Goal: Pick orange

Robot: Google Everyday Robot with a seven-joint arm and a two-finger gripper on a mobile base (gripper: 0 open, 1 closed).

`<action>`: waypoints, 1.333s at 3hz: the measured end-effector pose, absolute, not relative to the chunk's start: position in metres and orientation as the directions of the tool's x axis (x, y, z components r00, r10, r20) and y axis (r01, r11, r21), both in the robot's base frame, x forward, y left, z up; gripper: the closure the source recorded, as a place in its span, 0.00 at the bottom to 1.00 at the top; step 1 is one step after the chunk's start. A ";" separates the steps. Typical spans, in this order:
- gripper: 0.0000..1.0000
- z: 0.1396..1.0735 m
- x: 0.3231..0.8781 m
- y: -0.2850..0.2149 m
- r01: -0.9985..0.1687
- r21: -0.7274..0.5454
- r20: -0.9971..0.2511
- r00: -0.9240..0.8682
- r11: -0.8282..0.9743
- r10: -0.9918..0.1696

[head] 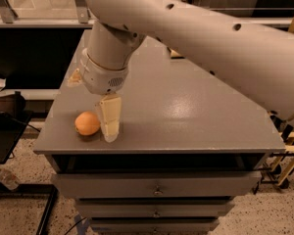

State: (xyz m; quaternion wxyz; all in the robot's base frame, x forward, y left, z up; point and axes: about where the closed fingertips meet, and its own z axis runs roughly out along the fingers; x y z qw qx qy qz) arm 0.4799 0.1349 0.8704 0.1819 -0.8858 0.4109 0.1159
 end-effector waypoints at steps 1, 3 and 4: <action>0.00 0.863 0.481 0.142 -0.762 -0.218 -0.354 0.644 -0.610 -0.678; 0.00 0.852 0.483 0.144 -0.765 -0.201 -0.366 0.638 -0.612 -0.677; 0.00 0.846 0.484 0.143 -0.768 -0.192 -0.374 0.632 -0.611 -0.679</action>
Offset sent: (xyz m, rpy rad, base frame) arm 0.0056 0.0130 -0.0232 -0.0074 0.0380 0.0257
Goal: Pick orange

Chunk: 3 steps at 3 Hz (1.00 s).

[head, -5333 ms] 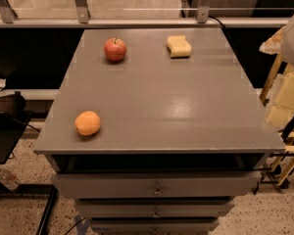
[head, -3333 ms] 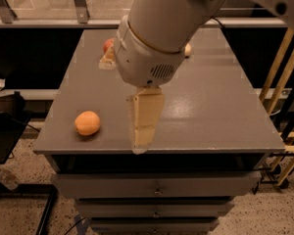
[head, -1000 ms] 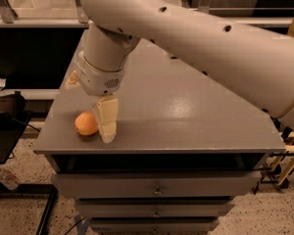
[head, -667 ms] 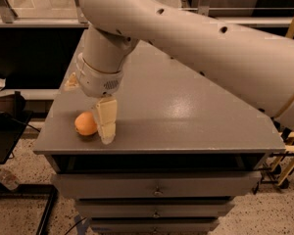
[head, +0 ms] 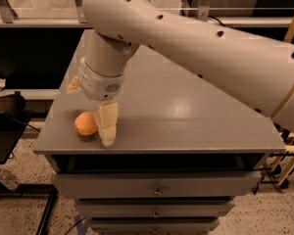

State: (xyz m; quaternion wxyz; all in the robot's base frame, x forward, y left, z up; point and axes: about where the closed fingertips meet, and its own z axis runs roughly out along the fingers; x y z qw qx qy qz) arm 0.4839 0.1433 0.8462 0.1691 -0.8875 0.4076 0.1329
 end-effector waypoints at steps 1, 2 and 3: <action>0.14 0.842 0.484 0.143 -0.771 -0.189 -0.376 0.629 -0.609 -0.680; 0.46 0.839 0.484 0.144 -0.770 -0.184 -0.379 0.629 -0.610 -0.679; 0.70 0.839 0.484 0.144 -0.768 -0.181 -0.380 0.631 -0.614 -0.677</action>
Offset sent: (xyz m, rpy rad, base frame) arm 0.0022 -0.0008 -0.0101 0.0008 0.0141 -0.0063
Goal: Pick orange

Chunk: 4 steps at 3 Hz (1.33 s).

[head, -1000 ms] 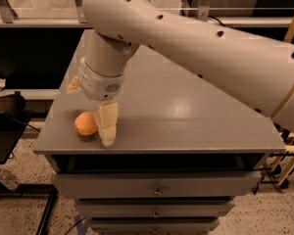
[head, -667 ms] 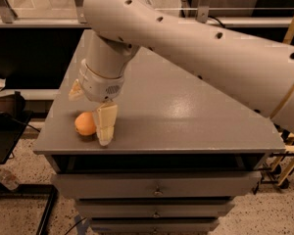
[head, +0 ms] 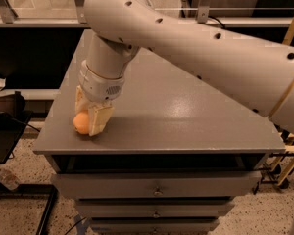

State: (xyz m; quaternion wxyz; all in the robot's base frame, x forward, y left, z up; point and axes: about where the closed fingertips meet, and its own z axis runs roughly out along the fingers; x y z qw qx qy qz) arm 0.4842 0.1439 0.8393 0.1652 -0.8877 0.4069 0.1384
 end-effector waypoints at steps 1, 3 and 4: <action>0.93 0.859 0.493 0.136 -0.767 -0.212 -0.372 0.636 -0.605 -0.676; 1.00 0.895 0.509 0.120 -0.757 -0.283 -0.350 0.653 -0.589 -0.671; 1.00 0.899 0.509 0.121 -0.741 -0.300 -0.358 0.671 -0.601 -0.649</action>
Offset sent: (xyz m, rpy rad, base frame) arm 0.0343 -0.0377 0.0742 0.0567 -0.1264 -0.0470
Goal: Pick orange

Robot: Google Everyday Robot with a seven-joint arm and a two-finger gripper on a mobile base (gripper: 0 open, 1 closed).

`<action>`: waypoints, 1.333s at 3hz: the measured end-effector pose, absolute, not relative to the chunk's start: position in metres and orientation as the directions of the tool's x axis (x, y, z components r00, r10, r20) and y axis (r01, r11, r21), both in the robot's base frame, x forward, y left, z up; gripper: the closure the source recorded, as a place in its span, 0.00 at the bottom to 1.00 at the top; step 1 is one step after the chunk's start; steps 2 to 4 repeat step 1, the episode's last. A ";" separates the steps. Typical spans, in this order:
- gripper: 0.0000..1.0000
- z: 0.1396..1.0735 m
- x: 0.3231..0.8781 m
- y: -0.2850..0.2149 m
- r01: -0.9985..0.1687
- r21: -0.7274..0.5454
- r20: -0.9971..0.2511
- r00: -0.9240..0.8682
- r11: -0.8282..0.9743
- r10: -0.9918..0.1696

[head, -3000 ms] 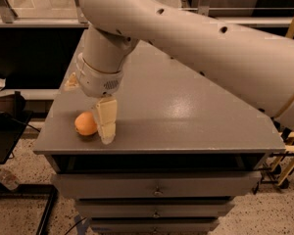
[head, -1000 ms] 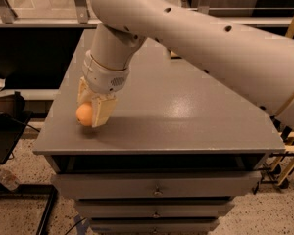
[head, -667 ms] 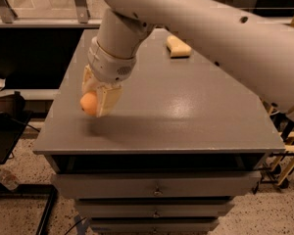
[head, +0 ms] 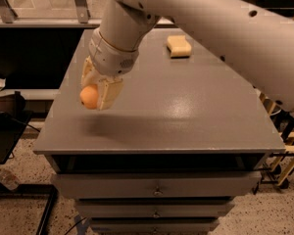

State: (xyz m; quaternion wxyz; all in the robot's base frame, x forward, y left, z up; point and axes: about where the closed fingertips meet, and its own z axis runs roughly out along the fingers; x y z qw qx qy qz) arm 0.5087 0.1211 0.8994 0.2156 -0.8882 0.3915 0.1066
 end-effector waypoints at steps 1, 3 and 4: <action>1.00 0.900 0.509 0.123 -0.734 -0.304 -0.363 0.678 -0.607 -0.639; 1.00 0.900 0.509 0.123 -0.734 -0.304 -0.363 0.678 -0.607 -0.639; 1.00 0.900 0.509 0.123 -0.734 -0.304 -0.363 0.678 -0.607 -0.639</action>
Offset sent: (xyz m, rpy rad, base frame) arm 0.0000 0.0000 0.0000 0.0000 0.0000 0.0000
